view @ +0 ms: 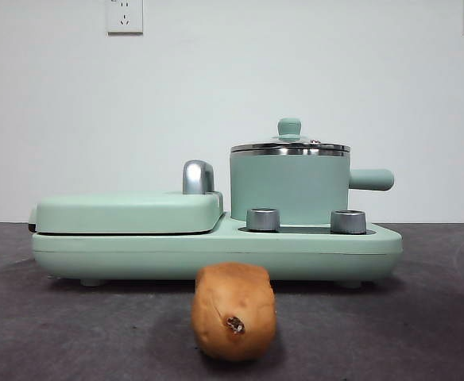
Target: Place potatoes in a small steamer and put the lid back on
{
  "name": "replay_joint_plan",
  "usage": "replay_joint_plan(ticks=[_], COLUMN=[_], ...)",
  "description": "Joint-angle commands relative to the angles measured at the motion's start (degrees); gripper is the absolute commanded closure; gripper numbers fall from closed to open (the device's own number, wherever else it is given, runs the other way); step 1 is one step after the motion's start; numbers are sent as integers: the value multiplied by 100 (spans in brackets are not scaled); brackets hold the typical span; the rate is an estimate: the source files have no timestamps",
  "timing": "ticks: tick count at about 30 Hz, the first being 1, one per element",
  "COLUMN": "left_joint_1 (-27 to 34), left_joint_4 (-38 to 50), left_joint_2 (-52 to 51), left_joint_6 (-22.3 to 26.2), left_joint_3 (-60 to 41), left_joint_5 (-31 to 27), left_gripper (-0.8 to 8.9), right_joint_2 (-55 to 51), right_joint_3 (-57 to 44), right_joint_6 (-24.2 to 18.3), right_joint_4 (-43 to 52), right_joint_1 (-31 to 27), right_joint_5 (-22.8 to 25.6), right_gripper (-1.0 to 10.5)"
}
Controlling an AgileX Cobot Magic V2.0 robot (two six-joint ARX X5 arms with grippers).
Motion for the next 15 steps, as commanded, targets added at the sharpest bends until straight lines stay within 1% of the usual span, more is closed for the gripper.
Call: replay_joint_plan(ticks=[1,3,6,8,10,13,15], left_joint_1=[2,2,-7,-31,-98,-223,-304], left_joint_4=[271,352,363,315,227,122,66], left_joint_2=[-11,-11,4,57,164,424,643], left_joint_6=[-319,-496,-669,-785,-931,-1054,-1121], left_joint_3=[-105,-105,-81,9,177,511,748], left_joint_5=[0,0,66,197,205,205,205], left_gripper=[805,805,805,803,803,803,803], right_joint_2=[-4,-4,-4,2,59,214,352], right_joint_3=[-26,-26,50,192,413,846,1134], right_joint_6=[229,461,627,846,973,1008,1137], right_joint_4=[96,146,177,98,-85,-407,-566], right_joint_1=[4,4,7,7,11,22,31], right_joint_5=[-22,-24,-286,-400,-409,-409,-433], right_gripper=[936,936,936,936,936,936,936])
